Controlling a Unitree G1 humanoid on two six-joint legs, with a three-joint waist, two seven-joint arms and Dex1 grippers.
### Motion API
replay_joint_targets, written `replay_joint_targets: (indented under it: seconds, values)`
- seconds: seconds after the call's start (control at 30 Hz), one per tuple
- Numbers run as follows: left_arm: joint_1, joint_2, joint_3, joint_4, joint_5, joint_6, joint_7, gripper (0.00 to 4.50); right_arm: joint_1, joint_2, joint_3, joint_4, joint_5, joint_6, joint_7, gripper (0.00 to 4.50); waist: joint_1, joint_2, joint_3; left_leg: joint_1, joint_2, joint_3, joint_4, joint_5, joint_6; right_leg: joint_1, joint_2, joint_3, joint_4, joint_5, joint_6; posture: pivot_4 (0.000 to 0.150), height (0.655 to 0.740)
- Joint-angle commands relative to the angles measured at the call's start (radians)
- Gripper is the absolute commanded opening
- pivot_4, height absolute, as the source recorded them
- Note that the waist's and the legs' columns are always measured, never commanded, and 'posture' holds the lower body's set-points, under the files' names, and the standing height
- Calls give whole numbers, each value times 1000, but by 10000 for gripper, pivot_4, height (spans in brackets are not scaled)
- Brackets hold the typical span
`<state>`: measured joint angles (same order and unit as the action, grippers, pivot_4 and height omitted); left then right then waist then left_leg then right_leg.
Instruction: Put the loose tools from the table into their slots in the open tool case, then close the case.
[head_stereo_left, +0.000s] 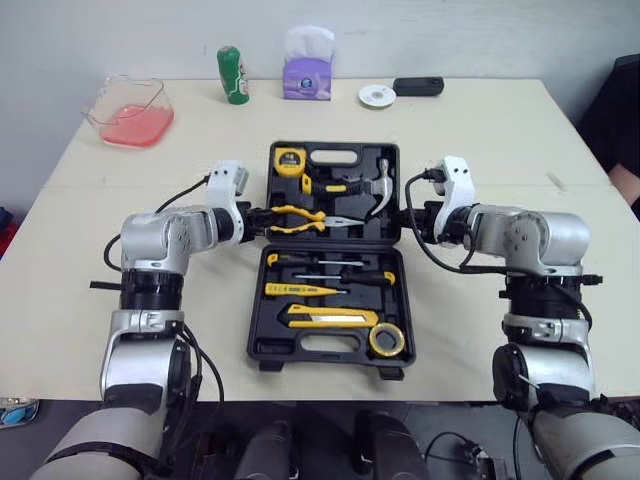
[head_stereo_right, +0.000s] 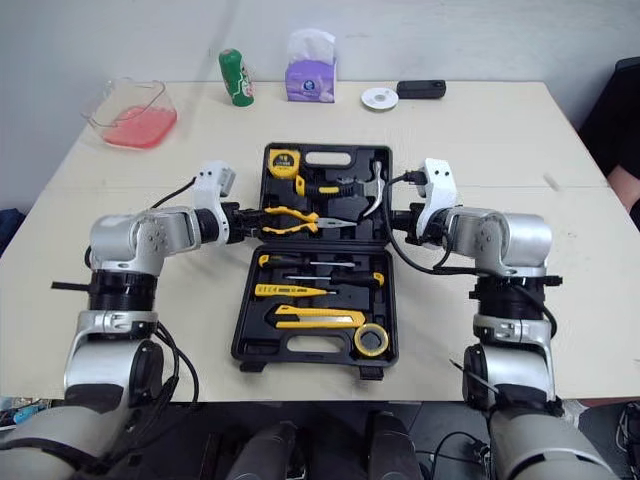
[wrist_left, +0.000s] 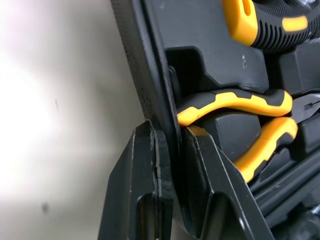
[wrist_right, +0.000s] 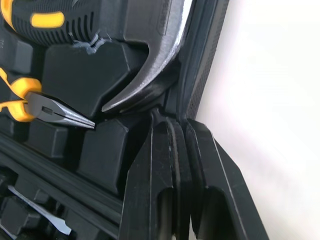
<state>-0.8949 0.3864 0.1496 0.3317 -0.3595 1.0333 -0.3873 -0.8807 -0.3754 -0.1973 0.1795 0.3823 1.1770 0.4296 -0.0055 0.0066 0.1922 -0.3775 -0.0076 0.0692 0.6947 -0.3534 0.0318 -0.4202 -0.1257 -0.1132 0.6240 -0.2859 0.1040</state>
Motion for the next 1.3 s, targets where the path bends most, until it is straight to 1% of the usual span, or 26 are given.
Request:
replay_joint_targets:
  seconds: [0.03,0.07,0.1,0.13,0.17,0.2,0.3,0.37,0.4,0.43,0.5,0.6,0.7,0.77,0.83,0.9,0.93,0.97,1.0,1.03,1.07,1.1,1.13,1.17,1.27,1.3]
  values:
    - [29,5,78,-88,-8,-200,-4,682,71,-44,28,-134,-57,-346,64,0,0,0,0,0,0,0,0,0,0,0,0,0,0,0,0,1500,7400]
    - [58,0,77,-96,12,-296,-2,396,117,-55,59,-151,-92,-466,85,0,0,0,0,-1,0,0,0,0,0,-1,0,0,0,0,0,1500,7400]
    - [78,-3,74,-99,24,-367,-2,251,147,-61,77,-157,-112,-546,98,0,0,0,0,-1,0,1,-1,0,0,-2,0,0,0,0,0,1500,7400]
    - [103,7,50,-101,46,-423,-17,183,176,-67,94,-149,-139,-622,97,0,0,0,0,-1,0,2,-2,0,0,-3,0,1,0,0,0,1500,7400]
    - [126,21,18,-85,89,-490,-16,105,206,-65,99,-137,-161,-747,107,0,0,0,0,-2,0,4,-2,0,0,-4,0,1,0,0,0,1500,7400]
    - [140,32,-6,-68,117,-535,-17,22,224,-64,104,-123,-176,-838,115,0,1,-1,0,-2,0,5,-2,0,0,-5,0,2,0,0,0,1500,7400]
    - [182,12,-13,-28,153,-795,-17,22,282,-69,101,-20,-224,-1108,113,0,1,-1,1,-2,0,6,-1,0,1,-6,0,3,1,0,0,1500,7400]
    - [213,12,-23,-18,180,-972,-26,22,321,-108,151,57,-318,-1351,119,0,0,-1,1,-2,0,7,-1,0,1,-6,0,3,2,0,0,1500,7400]
    - [224,14,-25,-13,177,-1022,-47,22,327,-126,173,92,-361,-1441,106,0,0,-1,1,-2,0,7,-1,0,1,-6,0,3,2,0,0,1500,7400]
    - [243,28,-36,-3,200,-1066,-44,22,336,-154,199,138,-423,-1549,82,0,0,-1,1,-2,0,7,-2,0,1,-7,-1,3,1,0,0,1500,7400]
    - [285,37,-25,12,197,-1118,-50,22,362,-213,235,230,-559,-1754,-19,0,0,-1,1,-2,0,8,-2,0,2,-7,-1,3,1,0,0,1500,7400]
    - [337,73,-41,44,248,-1240,-61,22,391,-255,258,327,-630,-1901,-95,0,0,-2,1,-2,0,8,-2,0,2,-7,-2,3,2,0,0,1500,7400]
    - [403,96,-61,50,261,-1293,-93,22,421,-297,298,384,-744,-2027,-179,0,0,-2,0,0,1,8,-1,1,2,-5,-3,3,3,0,0,1500,7400]
    - [423,98,-67,43,254,-1308,-105,22,426,-308,314,409,-777,-2067,-213,0,0,-2,0,3,1,9,-2,1,2,-3,-3,3,2,0,0,1500,7400]
    - [438,106,-77,41,264,-1317,-109,22,431,-304,332,418,-763,-2050,-195,0,-1,-2,0,6,1,9,-2,1,2,1,-3,2,2,0,0,1500,7400]
    - [451,98,-63,35,242,-1314,-104,9219,446,-305,334,406,-712,-2059,-165,0,-1,-3,0,12,3,7,-2,0,3,9,-4,0,-1,0,0,1500,7400]
    - [457,100,-61,25,224,-1298,-122,12680,458,-309,344,387,-664,-2046,-112,3755,-1,-3,0,14,3,6,-2,0,3,11,-4,0,-2,0,0,1500,7400]
    - [473,113,-60,8,205,-1287,-156,14143,468,-319,346,366,-648,-2050,-92,7513,0,-3,0,14,3,6,-2,0,3,11,-5,0,-2,0,0,1500,7400]
    - [488,125,-61,-7,193,-1280,-182,20934,478,-327,346,348,-639,-2052,-79,11831,2,-3,0,14,3,5,-2,0,3,11,-5,0,-2,0,0,1500,7400]
    - [498,132,-60,-18,186,-1274,-198,24406,485,-332,345,335,-634,-2053,-70,16368,3,-3,0,13,3,5,-2,-1,4,11,-5,0,-3,0,0,1500,7400]
    - [531,162,-42,-40,169,-1236,-220,28443,508,-355,344,317,-608,-2050,-35,20702,2,-3,0,10,2,2,0,-1,4,11,-6,0,-3,0,0,1500,7400]
    - [557,183,-27,-58,156,-1206,-234,28930,527,-372,342,302,-585,-2044,-4,25471,1,-3,0,8,2,1,1,-1,4,10,-6,0,-4,0,0,1500,7400]
    - [590,209,-3,-78,131,-1172,-256,28930,556,-394,339,282,-545,-2021,45,31372,1,-3,0,8,2,0,1,-1,4,11,-6,0,-4,0,0,1500,7400]
    - [622,233,20,-100,107,-1141,-279,28930,586,-416,331,264,-515,-2020,74,34611,1,-3,0,8,2,0,1,-1,4,11,-6,0,-4,0,0,1500,7400]
    - [696,296,89,-157,40,-1058,-335,28930,668,-478,286,201,-384,-1971,159,34611,3,-3,0,9,3,-3,1,-2,4,13,-7,1,-5,0,0,1500,7400]
    - [709,309,106,-179,19,-1036,-346,28930,691,-495,274,171,-327,-1922,205,34611,5,-3,0,9,4,-4,2,-2,3,13,-7,0,-5,0,0,1500,7400]
